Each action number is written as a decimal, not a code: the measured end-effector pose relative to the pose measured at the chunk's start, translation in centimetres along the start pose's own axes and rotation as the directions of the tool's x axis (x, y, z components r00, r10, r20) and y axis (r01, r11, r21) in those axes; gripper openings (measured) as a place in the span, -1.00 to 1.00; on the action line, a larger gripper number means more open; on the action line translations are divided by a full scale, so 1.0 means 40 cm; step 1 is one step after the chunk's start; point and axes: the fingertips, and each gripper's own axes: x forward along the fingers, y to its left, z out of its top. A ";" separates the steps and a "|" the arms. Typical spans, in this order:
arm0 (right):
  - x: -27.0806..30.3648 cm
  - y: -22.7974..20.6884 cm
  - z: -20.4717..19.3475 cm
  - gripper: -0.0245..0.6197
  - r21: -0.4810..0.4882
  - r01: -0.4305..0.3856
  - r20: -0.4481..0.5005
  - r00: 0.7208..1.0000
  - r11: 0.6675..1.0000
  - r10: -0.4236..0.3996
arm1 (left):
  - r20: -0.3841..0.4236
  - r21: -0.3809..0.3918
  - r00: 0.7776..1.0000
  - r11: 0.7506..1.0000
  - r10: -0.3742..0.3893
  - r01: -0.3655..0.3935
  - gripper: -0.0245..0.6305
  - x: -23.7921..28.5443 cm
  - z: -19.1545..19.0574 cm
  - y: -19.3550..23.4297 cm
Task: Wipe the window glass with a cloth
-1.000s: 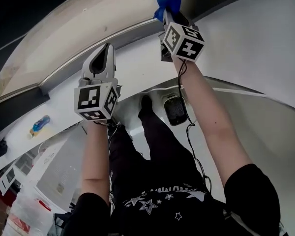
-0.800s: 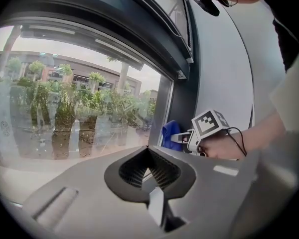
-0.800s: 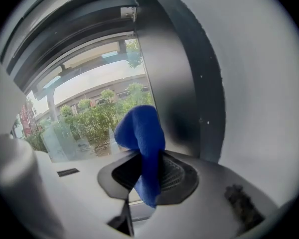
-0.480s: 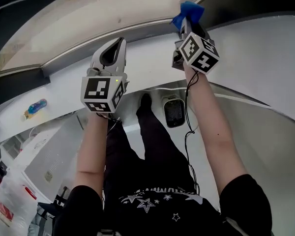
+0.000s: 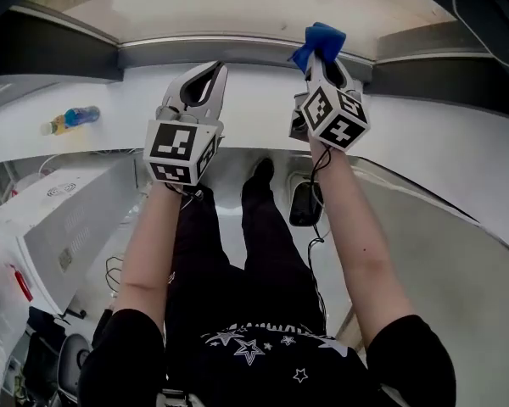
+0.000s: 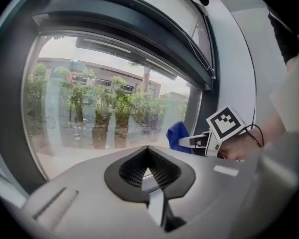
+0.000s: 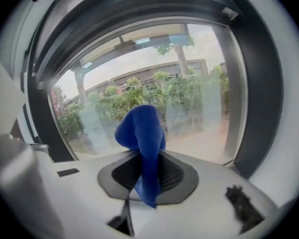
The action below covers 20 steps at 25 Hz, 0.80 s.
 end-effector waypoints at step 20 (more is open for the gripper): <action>0.305 1.021 -0.288 -0.69 -0.196 -0.477 -0.132 0.878 0.857 0.459 | 0.000 -0.177 0.937 0.922 0.350 -0.345 -0.90 -0.415 -0.161 0.655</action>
